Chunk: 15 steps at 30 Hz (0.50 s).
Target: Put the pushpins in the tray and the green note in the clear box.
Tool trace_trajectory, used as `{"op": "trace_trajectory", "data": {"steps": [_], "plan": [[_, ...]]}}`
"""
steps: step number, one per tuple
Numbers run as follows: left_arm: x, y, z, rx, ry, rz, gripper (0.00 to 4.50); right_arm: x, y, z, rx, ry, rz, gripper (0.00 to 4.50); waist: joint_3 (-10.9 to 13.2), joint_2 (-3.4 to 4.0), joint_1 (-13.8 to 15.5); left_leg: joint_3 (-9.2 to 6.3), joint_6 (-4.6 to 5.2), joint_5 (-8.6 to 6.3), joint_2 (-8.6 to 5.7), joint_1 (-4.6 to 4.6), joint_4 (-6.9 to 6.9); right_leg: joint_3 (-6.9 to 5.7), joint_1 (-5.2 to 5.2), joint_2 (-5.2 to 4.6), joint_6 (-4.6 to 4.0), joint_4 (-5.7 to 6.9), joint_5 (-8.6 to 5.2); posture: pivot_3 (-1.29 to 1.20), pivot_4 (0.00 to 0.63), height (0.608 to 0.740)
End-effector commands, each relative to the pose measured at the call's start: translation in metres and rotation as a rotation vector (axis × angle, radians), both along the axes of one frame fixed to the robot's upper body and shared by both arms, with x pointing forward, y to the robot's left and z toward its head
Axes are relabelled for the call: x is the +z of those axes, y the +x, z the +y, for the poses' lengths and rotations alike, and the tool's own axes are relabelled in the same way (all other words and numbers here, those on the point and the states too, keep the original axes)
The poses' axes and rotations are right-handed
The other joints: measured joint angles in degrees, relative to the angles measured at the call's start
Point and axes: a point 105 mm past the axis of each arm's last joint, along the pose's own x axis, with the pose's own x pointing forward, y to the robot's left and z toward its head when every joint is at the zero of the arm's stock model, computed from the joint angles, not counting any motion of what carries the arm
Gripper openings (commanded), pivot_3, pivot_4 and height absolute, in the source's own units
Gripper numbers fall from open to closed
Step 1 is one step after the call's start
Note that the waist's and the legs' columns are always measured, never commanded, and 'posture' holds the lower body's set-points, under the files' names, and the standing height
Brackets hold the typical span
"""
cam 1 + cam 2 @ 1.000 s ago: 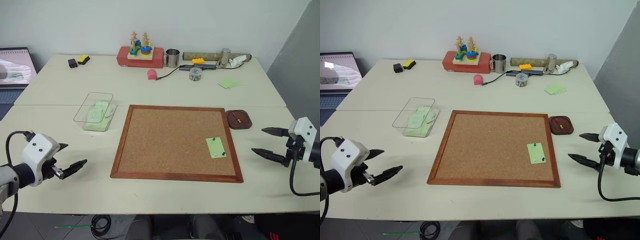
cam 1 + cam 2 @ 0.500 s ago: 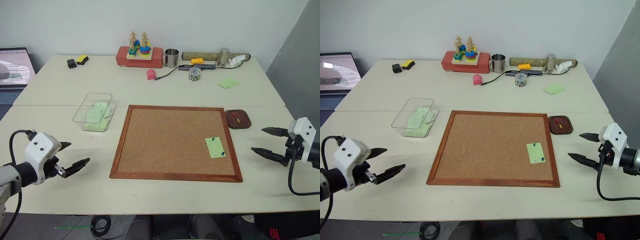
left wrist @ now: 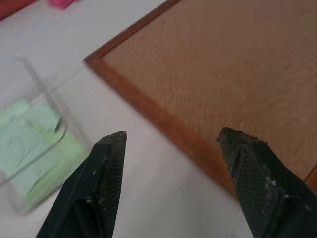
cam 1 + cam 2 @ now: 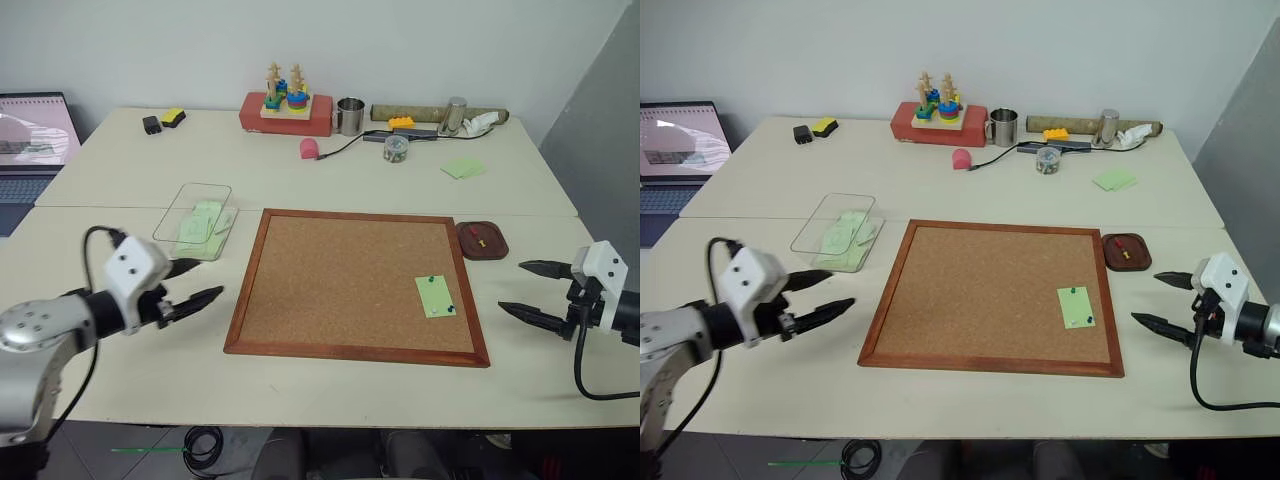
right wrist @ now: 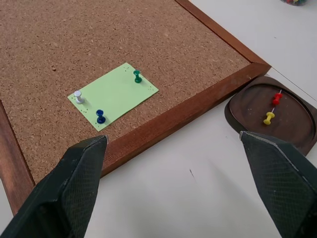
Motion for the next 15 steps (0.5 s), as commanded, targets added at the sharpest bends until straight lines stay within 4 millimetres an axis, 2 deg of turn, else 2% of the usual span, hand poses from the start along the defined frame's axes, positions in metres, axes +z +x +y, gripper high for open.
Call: {"op": "trace_trajectory", "data": {"steps": [1,5,7,11,13,15], "plan": [[0.005,0.003,-0.046,-0.152,-0.075,-0.009,2.34,0.014,-0.003,0.008,0.004,0.026,-0.056,4.5,0.0,0.0,0.0,-0.01,0.0,0.0,-0.02,0.0,0.0,-0.01,0.0,0.0,0.0,0.02,0.0,0.0,0.15,0.74],[-0.003,0.016,-0.085,-0.249,-0.134,0.0,1.49,0.018,-0.004,0.018,0.009,0.047,-0.062,4.5,-0.01,0.01,-0.01,-0.02,0.0,0.0,-0.02,0.0,0.02,-0.01,0.01,0.03,0.0,0.03,0.02,0.0,0.15,0.74],[-0.005,0.022,-0.097,-0.269,-0.157,0.0,1.18,0.02,-0.004,0.021,0.01,0.057,-0.063,4.5,-0.02,0.04,0.04,-0.02,0.0,0.0,-0.04,0.0,0.03,-0.01,0.01,0.03,0.0,0.04,0.02,0.0,0.15,0.74],[-0.025,0.043,-0.131,-0.316,-0.187,0.01,0.42,0.016,0.001,0.032,0.003,0.059,-0.033,4.5,-0.06,0.07,-0.07,-0.02,0.01,0.01,-0.07,0.03,0.11,0.03,0.1,0.05,0.01,0.05,0.07,0.0,0.15,0.74],[-0.031,0.049,-0.142,-0.321,-0.205,0.015,0.08,0.015,0.004,0.038,0.014,0.064,-0.024,4.5,-0.06,0.08,-0.13,-0.04,0.01,0.01,-0.08,-0.02,0.18,0.02,0.06,0.06,0.07,0.04,0.09,0.0,0.15,0.74],[-0.037,0.056,-0.149,-0.313,-0.222,0.019,0.01,0.013,0.008,0.043,0.022,0.061,-0.012,4.5,-0.06,0.07,-0.13,-0.03,0.01,0.01,-0.11,-0.02,0.23,0.04,0.08,0.05,0.06,0.05,0.13,0.0,0.15,0.74]]}}
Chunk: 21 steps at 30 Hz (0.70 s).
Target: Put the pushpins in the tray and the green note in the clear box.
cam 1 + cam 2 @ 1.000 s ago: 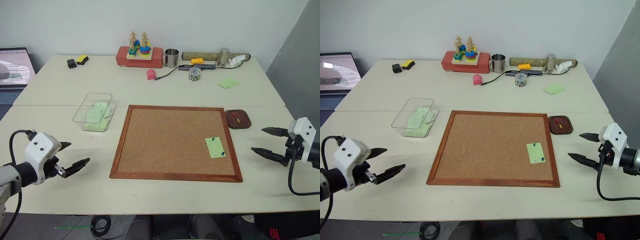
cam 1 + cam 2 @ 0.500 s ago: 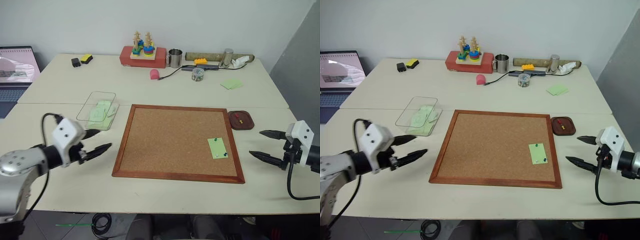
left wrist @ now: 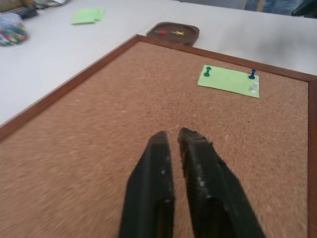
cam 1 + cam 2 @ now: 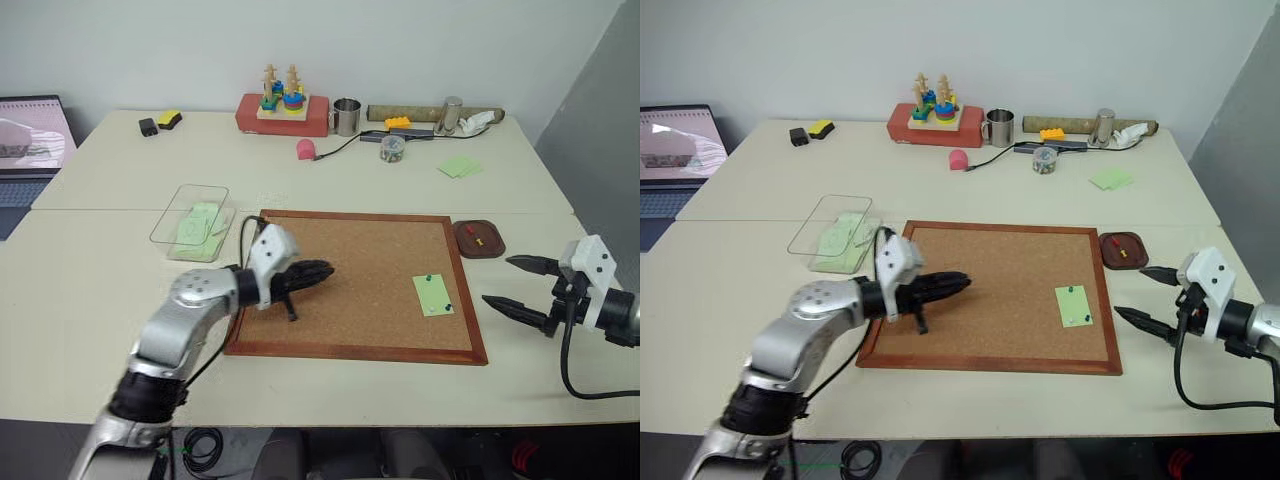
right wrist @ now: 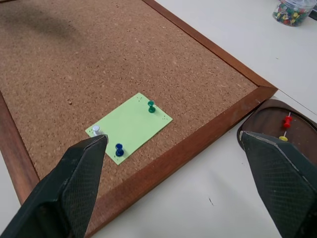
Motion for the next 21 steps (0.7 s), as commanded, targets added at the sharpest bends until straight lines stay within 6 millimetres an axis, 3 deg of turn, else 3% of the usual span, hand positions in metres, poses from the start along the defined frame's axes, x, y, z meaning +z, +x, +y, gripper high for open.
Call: {"op": "trace_trajectory", "data": {"steps": [1,10,21], "plan": [[-0.006,0.012,-0.014,0.005,-0.017,-0.03,0.01,0.006,0.007,0.016,0.033,-0.009,-0.016,4.5,0.0,0.0,-0.04,-0.01,0.0,0.0,0.01,-0.04,0.02,-0.01,-0.02,0.01,0.02,-0.01,0.01,0.0,0.15,0.74],[-0.043,0.023,-0.017,0.048,0.009,0.037,0.01,-0.007,0.033,0.039,0.088,-0.013,0.024,4.5,0.0,0.0,0.0,-0.06,0.0,0.0,0.01,-0.06,0.05,-0.04,-0.02,0.01,-0.02,-0.02,0.06,0.0,0.15,0.74],[-0.052,0.024,-0.015,0.08,0.024,0.042,0.01,-0.029,0.065,0.054,0.12,-0.037,0.01,4.5,-0.07,0.09,0.05,-0.09,0.01,0.0,0.0,-0.05,0.31,-0.05,0.03,0.0,-0.02,0.1,0.15,0.0,0.15,0.74]]}}
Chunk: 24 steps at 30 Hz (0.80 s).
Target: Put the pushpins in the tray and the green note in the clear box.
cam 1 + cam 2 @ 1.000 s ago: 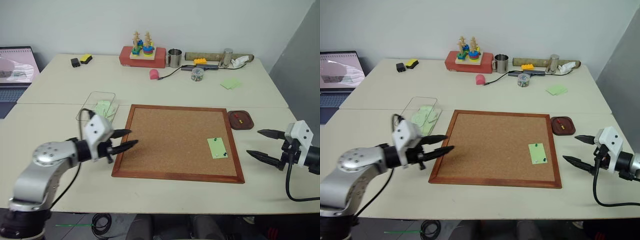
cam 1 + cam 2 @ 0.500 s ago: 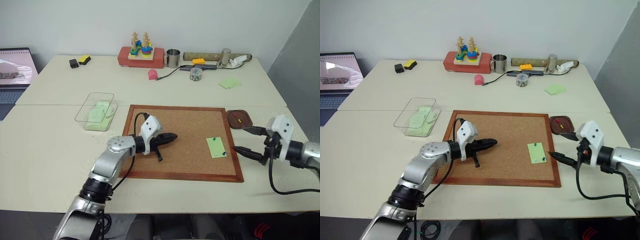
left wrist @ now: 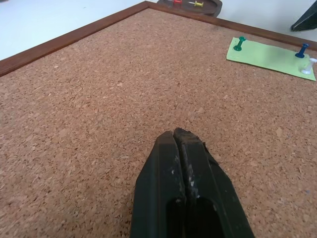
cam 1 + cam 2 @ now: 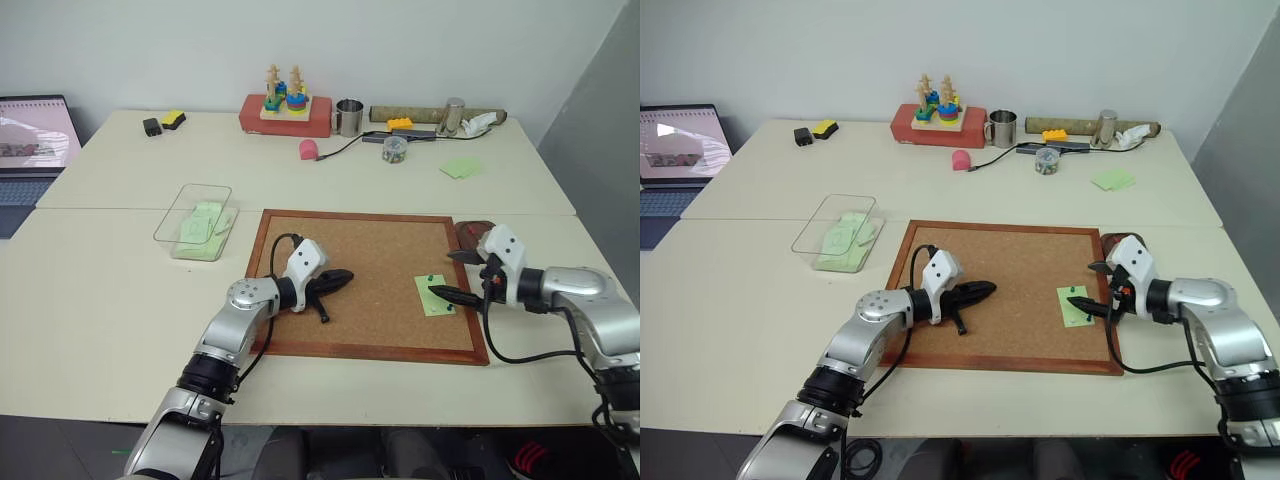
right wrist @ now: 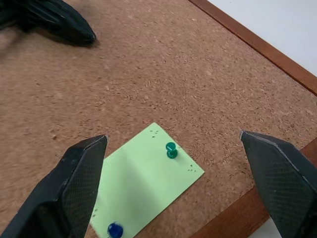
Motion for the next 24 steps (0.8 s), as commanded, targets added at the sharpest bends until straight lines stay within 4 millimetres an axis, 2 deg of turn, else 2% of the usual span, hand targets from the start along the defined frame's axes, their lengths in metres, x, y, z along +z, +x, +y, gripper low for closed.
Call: {"op": "trace_trajectory", "data": {"steps": [1,5,8,14,24], "plan": [[-0.009,-0.001,0.002,0.017,0.021,0.019,0.01,0.008,0.009,0.003,0.033,-0.015,-0.072,4.5,0.0,0.0,-0.01,0.0,0.0,0.0,0.0,0.0,0.02,0.0,0.01,0.0,0.01,0.0,0.0,0.0,0.15,0.74],[-0.008,-0.002,0.003,0.02,0.022,0.017,0.01,0.006,0.014,0.002,0.032,-0.014,-0.08,4.5,0.0,0.0,-0.01,-0.01,0.0,0.0,0.0,-0.01,0.04,0.0,0.02,0.0,-0.02,-0.01,0.03,0.0,0.15,0.74],[-0.008,-0.002,0.003,0.02,0.025,0.015,0.0,0.002,0.015,-0.001,0.033,-0.023,-0.078,4.04,0.0,0.01,-0.01,-0.01,0.0,0.0,0.0,-0.01,0.04,0.0,0.02,0.0,-0.04,0.0,0.04,0.0,0.15,0.74],[-0.009,-0.003,0.002,0.014,0.027,0.015,0.0,-0.003,0.016,-0.002,0.025,-0.018,-0.08,2.9,-0.01,0.01,-0.02,-0.01,0.0,0.0,0.01,0.0,0.04,0.0,0.02,0.0,-0.04,0.0,0.04,0.0,0.15,0.74],[-0.009,-0.004,0.003,0.016,0.032,0.018,0.0,-0.004,0.014,0.0,0.037,-0.008,-0.075,0.68,-0.01,0.01,-0.03,-0.01,0.0,0.0,0.01,-0.01,0.04,0.01,0.02,0.0,-0.04,0.0,0.05,0.0,0.15,0.74]]}}
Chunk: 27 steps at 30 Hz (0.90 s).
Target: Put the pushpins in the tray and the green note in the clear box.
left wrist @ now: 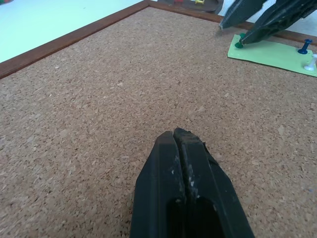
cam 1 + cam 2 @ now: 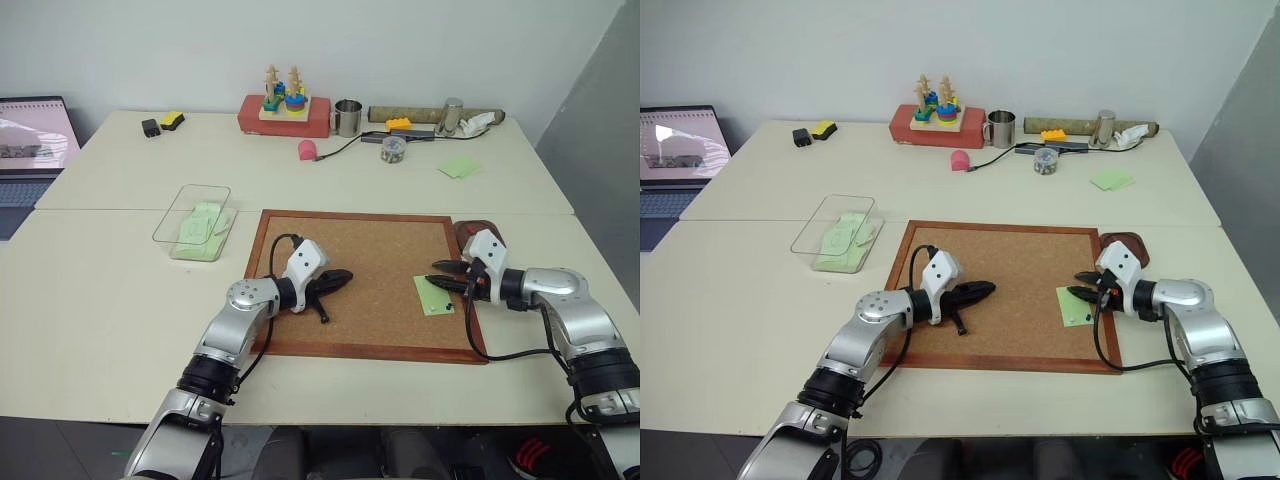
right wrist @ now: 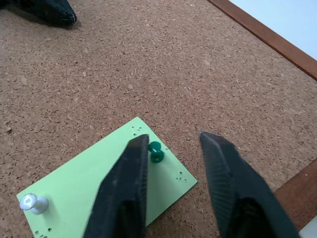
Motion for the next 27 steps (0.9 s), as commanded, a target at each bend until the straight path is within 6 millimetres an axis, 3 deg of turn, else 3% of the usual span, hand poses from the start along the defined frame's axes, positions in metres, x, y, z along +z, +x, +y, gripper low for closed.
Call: {"op": "trace_trajectory", "data": {"steps": [1,4,27], "plan": [[-0.008,-0.003,0.003,0.013,0.023,0.023,0.0,0.014,0.002,-0.001,0.011,-0.001,-0.049,0.49,0.0,0.0,-0.01,0.0,0.0,0.0,0.0,0.0,0.01,0.0,0.0,0.0,0.0,0.0,0.0,0.0,0.15,0.74],[-0.009,-0.003,0.003,0.015,0.026,0.024,0.0,0.017,0.0,0.0,0.022,0.004,-0.051,0.02,0.0,0.0,-0.02,0.0,0.0,0.0,0.0,0.0,0.02,0.01,0.0,0.0,0.01,0.0,0.01,0.0,0.15,0.74],[-0.019,-0.008,0.003,0.022,0.047,0.052,0.0,0.039,-0.008,0.006,0.06,0.021,-0.104,0.02,-0.01,0.01,-0.12,0.0,0.01,-0.01,0.01,-0.01,-0.01,0.01,-0.01,0.0,0.04,-0.03,-0.01,0.0,0.15,0.74]]}}
